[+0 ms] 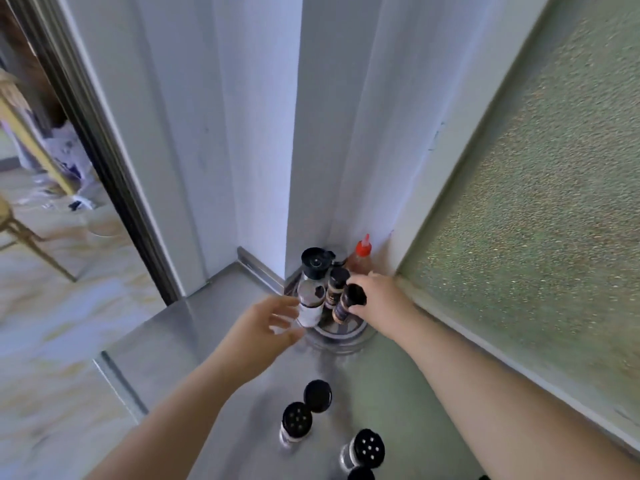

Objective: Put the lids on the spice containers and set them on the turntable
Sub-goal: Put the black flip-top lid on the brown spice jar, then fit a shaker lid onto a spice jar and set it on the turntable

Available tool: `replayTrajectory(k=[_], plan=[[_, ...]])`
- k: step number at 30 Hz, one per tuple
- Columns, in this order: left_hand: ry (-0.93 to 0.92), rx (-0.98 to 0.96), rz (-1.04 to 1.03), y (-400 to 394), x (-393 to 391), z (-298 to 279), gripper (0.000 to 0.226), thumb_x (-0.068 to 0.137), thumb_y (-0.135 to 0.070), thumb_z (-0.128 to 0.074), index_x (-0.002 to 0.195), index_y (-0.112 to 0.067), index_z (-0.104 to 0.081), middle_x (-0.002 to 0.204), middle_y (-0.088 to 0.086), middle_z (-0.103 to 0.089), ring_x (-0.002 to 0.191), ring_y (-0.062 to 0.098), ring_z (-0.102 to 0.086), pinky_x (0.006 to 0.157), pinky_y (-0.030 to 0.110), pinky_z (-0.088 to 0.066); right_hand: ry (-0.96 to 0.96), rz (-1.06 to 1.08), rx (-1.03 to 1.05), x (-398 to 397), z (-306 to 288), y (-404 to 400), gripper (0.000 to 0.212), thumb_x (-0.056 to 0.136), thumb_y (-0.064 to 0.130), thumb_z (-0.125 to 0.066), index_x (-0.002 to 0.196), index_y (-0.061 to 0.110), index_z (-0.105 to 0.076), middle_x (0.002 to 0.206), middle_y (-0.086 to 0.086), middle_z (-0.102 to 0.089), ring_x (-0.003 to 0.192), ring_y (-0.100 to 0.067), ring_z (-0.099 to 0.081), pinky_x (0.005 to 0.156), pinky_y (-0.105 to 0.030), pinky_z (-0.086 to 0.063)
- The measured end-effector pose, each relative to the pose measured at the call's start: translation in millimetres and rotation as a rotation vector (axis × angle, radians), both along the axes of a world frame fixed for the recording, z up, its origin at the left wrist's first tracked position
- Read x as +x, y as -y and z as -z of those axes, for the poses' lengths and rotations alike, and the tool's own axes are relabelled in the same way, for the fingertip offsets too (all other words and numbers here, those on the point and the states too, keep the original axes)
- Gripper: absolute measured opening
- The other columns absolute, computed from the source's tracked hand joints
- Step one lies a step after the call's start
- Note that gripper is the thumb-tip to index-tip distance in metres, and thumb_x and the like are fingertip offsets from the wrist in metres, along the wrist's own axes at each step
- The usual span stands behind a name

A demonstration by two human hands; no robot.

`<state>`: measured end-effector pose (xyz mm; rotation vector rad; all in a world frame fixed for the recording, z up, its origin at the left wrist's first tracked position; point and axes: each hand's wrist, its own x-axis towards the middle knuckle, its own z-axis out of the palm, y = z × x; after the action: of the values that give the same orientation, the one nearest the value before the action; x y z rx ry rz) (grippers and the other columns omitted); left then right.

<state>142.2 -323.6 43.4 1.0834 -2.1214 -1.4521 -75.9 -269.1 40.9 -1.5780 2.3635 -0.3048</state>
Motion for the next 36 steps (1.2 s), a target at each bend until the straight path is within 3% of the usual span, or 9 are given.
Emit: replayTrajectory(k=[10,14,17,20,24,27,31,34,36], plan=[[0.127,0.044,0.117,11.2,14.1,42.2,0.038,0.082,-0.010,-0.058,0.089,-0.047,-0.053,0.093,-0.018,-0.064,0.086,-0.005,-0.060,0.085,0.021,-0.049,0.075,0.078,0.045,2.3,64.2,37.7,0.066,0.084,0.017,-0.065,0.142,0.023,-0.036,0.128,-0.017,-0.058,0.116,-0.032,-0.054,0.098,-0.033,-0.042],[0.242,0.128,0.305,4.9,19.1,49.4,0.056,0.071,0.006,-0.037,0.099,-0.038,-0.057,0.107,-0.014,-0.061,0.101,-0.001,-0.058,0.080,0.016,-0.048,-0.052,0.044,0.126,2.6,45.2,21.8,0.075,0.089,0.020,-0.060,0.148,0.034,-0.015,0.110,-0.012,-0.063,0.094,-0.029,-0.058,0.072,-0.032,-0.044],[0.410,0.168,0.506,-0.8,27.0,64.8,0.061,0.071,-0.003,-0.049,0.115,-0.044,-0.048,0.123,-0.013,-0.052,0.112,0.006,-0.053,0.095,0.024,-0.045,-0.255,0.033,0.096,7.3,23.7,0.4,0.067,0.092,0.030,-0.053,0.147,0.030,-0.014,0.117,-0.008,-0.057,0.098,-0.031,-0.060,0.065,-0.034,-0.045],[0.519,0.174,0.606,-12.9,28.6,82.9,0.069,0.069,-0.017,-0.070,0.126,-0.042,-0.039,0.129,-0.011,-0.047,0.111,0.006,-0.049,0.095,0.021,-0.040,-0.180,-0.040,0.078,16.9,14.4,-27.2,0.054,0.091,0.034,-0.051,0.141,0.025,-0.032,0.124,-0.006,-0.056,0.107,-0.030,-0.060,0.080,-0.039,-0.052],[0.421,0.175,0.482,-29.9,23.4,102.2,0.050,0.063,-0.023,-0.072,0.099,-0.050,-0.051,0.106,-0.018,-0.057,0.103,0.006,-0.055,0.091,0.024,-0.046,0.034,-0.148,0.181,30.3,21.2,-56.6,0.052,0.088,0.036,-0.057,0.137,0.026,-0.042,0.122,0.000,-0.058,0.107,-0.019,-0.057,0.086,-0.030,-0.046],[0.244,0.240,0.357,-41.6,21.3,102.4,0.024,0.060,-0.017,-0.071,0.071,-0.035,-0.059,0.073,-0.012,-0.062,0.073,0.003,-0.058,0.074,0.023,-0.048,0.177,-0.123,0.179,35.7,24.8,-75.7,0.050,0.089,0.032,-0.058,0.136,0.027,-0.045,0.120,0.003,-0.059,0.100,-0.013,-0.057,0.079,-0.020,-0.039],[0.036,0.308,0.304,-53.5,8.4,81.7,0.030,0.064,-0.005,-0.077,0.073,-0.031,-0.063,0.068,-0.010,-0.062,0.071,0.007,-0.056,0.076,0.027,-0.046,0.417,0.004,0.112,38.4,15.6,-100.4,0.039,0.092,0.028,-0.054,0.131,0.022,-0.051,0.105,0.010,-0.059,0.084,-0.003,-0.056,0.077,-0.013,-0.042],[-0.073,0.252,0.333,-64.9,-17.2,43.7,0.037,0.067,-0.010,-0.079,0.086,-0.039,-0.064,0.080,-0.021,-0.066,0.083,-0.004,-0.059,0.090,0.019,-0.043,0.603,0.077,-0.050,35.4,-6.1,-120.0,0.030,0.087,0.041,-0.050,0.112,0.027,-0.061,0.098,0.009,-0.064,0.085,-0.004,-0.060,0.094,-0.037,-0.050],[-0.160,0.260,0.367,-77.1,-37.2,10.7,0.037,0.069,-0.008,-0.078,0.093,-0.033,-0.065,0.087,-0.016,-0.067,0.088,-0.001,-0.061,0.085,0.019,-0.049,0.676,0.127,-0.194,31.7,-32.6,-135.0,0.033,0.082,0.048,-0.052,0.100,0.023,-0.064,0.094,-0.005,-0.068,0.088,-0.014,-0.064,0.095,-0.049,-0.048]])
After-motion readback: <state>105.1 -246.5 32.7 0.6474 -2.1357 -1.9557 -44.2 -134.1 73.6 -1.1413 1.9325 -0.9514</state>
